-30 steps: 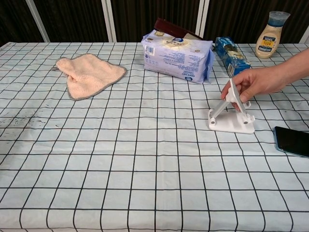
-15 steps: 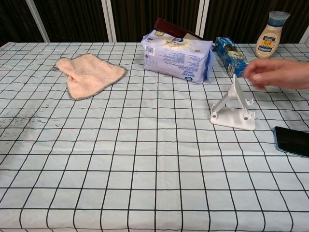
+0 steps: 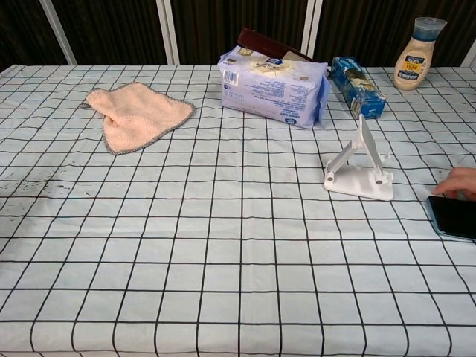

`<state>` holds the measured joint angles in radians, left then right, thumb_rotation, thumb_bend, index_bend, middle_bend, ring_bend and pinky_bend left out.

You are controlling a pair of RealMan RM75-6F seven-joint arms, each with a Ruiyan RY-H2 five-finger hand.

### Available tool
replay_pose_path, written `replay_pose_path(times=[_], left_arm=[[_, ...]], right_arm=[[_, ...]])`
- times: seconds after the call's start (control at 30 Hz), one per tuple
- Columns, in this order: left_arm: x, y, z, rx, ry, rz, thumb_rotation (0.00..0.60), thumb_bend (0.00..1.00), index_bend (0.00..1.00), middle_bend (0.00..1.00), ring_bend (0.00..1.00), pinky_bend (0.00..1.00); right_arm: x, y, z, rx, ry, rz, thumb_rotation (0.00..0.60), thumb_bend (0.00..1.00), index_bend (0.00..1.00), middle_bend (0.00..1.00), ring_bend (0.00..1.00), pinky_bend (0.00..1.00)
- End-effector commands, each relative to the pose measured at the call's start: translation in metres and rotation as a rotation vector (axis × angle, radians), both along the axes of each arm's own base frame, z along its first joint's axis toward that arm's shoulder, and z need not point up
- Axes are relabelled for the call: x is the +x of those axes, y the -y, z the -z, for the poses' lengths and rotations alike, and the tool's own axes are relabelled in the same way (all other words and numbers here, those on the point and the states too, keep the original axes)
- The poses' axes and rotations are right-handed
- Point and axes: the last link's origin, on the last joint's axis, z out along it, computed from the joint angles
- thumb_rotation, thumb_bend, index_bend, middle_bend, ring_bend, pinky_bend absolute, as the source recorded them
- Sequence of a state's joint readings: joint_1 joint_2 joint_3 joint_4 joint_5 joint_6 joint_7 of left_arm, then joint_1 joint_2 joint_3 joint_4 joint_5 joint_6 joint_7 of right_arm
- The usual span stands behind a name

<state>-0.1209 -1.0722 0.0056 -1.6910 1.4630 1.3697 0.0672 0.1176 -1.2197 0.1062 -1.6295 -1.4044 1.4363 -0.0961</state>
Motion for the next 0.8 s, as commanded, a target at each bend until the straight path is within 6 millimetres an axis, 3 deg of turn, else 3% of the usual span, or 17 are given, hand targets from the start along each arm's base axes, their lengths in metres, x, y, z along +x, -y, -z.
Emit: replay_pose_path(times=[0.03,0.8], left_arm=[[0.0001,-0.0002,0.0002,0.0,0.0,0.0,0.6,0.0,0.0,0.0,0.0,0.0],[0.0001,-0.0005,0.0002,0.009,0.001,0.0,0.6,0.0,0.0,0.0,0.0,0.0]], right_arm=[[-0.0002,0.0001,0.0002,0.001,0.0,0.001,0.6,0.13,0.04,0.06,0.01,0.15],[0.0006,-0.0007,0.0004,0.004,0.009,0.002,0.6,0.13,0.04,0.06,0.01,0.15]])
